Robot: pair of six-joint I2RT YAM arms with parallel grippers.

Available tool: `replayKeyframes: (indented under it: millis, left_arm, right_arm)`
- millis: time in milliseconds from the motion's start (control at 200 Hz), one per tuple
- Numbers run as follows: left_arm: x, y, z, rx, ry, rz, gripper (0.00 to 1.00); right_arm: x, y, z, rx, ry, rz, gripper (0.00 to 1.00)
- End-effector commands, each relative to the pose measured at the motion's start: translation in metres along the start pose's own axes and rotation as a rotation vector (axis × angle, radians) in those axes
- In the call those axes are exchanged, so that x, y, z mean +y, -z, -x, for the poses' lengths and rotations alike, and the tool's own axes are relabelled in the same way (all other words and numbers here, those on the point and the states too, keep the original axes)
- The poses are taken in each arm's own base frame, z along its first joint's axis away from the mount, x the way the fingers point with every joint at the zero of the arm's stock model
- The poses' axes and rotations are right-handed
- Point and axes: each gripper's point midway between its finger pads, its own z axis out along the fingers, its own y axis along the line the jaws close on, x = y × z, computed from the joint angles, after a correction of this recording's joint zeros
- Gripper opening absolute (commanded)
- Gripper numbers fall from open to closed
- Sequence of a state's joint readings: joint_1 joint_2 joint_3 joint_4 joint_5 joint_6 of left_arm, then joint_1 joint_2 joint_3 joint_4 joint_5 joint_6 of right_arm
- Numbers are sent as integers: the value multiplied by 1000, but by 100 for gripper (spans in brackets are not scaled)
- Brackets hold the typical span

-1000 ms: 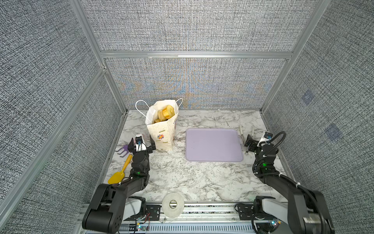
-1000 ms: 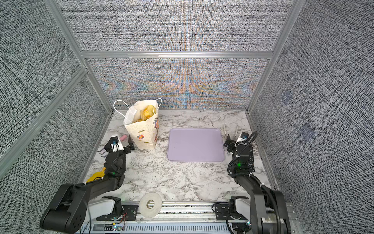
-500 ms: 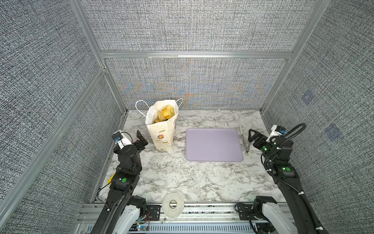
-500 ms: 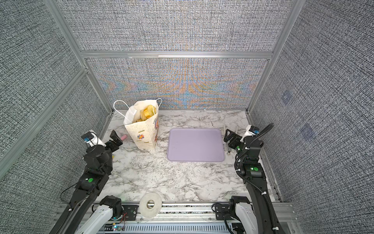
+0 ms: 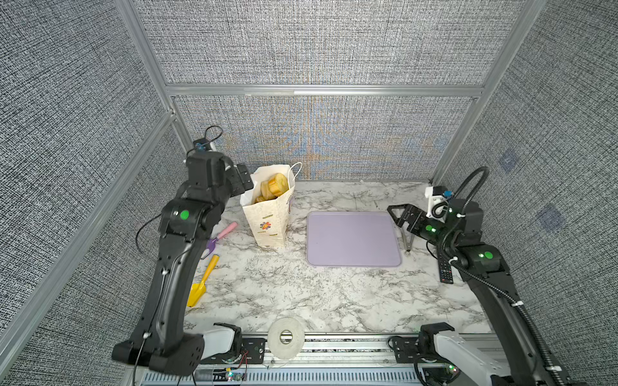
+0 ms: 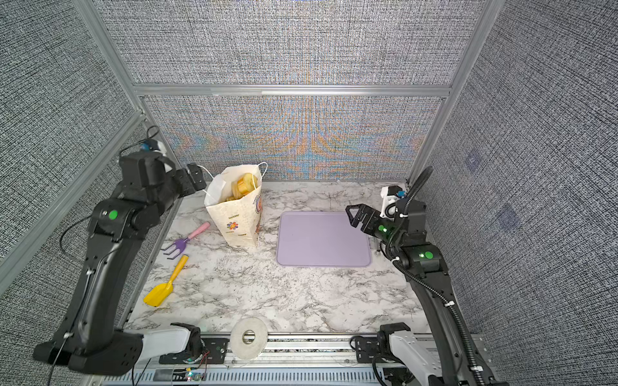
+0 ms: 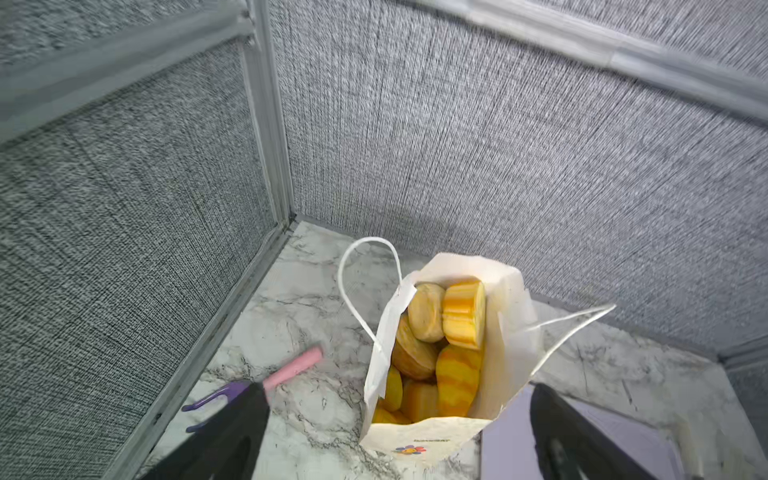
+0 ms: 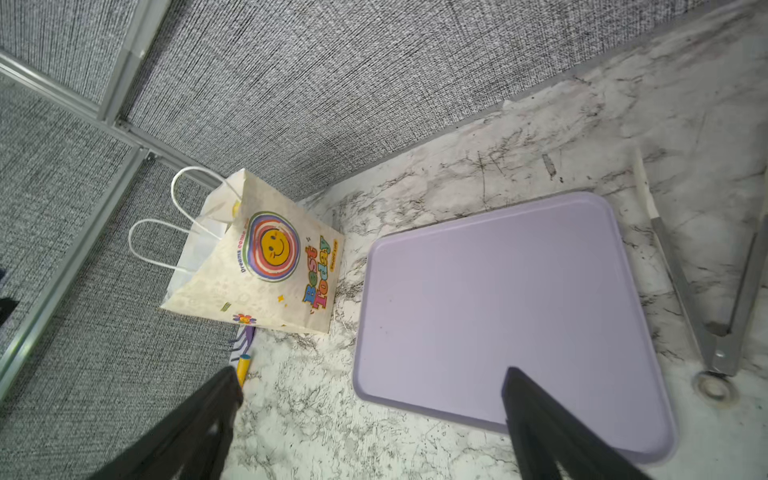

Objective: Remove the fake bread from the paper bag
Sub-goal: 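Raise the left gripper toward the paper bag's rim while the right gripper lifts, then grasp the rim of the smiley-face paper bag with the left gripper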

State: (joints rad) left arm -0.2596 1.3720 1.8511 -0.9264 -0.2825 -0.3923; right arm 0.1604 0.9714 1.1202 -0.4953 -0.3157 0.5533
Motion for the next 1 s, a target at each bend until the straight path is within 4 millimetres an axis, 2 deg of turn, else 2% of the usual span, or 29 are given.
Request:
replayKeyframes:
  millis: [0,140,365,490,625,735,995]
  left_arm:
    - [2,-23,-38,211,-84,32,99]
    - [7,-48,-52,291,-80,42,99]
    - [33,-56,-63,330,-65,51,99]
    - [33,-66,-77,362,-65,5,99]
    - [29,-80,-83,383,-70,-26,93]
    - [23,-92,-82,381,-87,-54,80]
    - [32,-123,-90,415,-147,11,70]
  right_arm:
    - [-6,-2,-12,68,30,-72,99]
    - [2,-12,-16,106,55,-60,99]
    - [-2,-24,-29,160,94,-86,99]
    - [-6,-28,-34,169,96,-96,99]
    - [-8,-29,-40,184,105,-116,99]
    - [-9,-27,-45,198,112,-122,99]
    - [-17,-26,-53,224,128,-155,99]
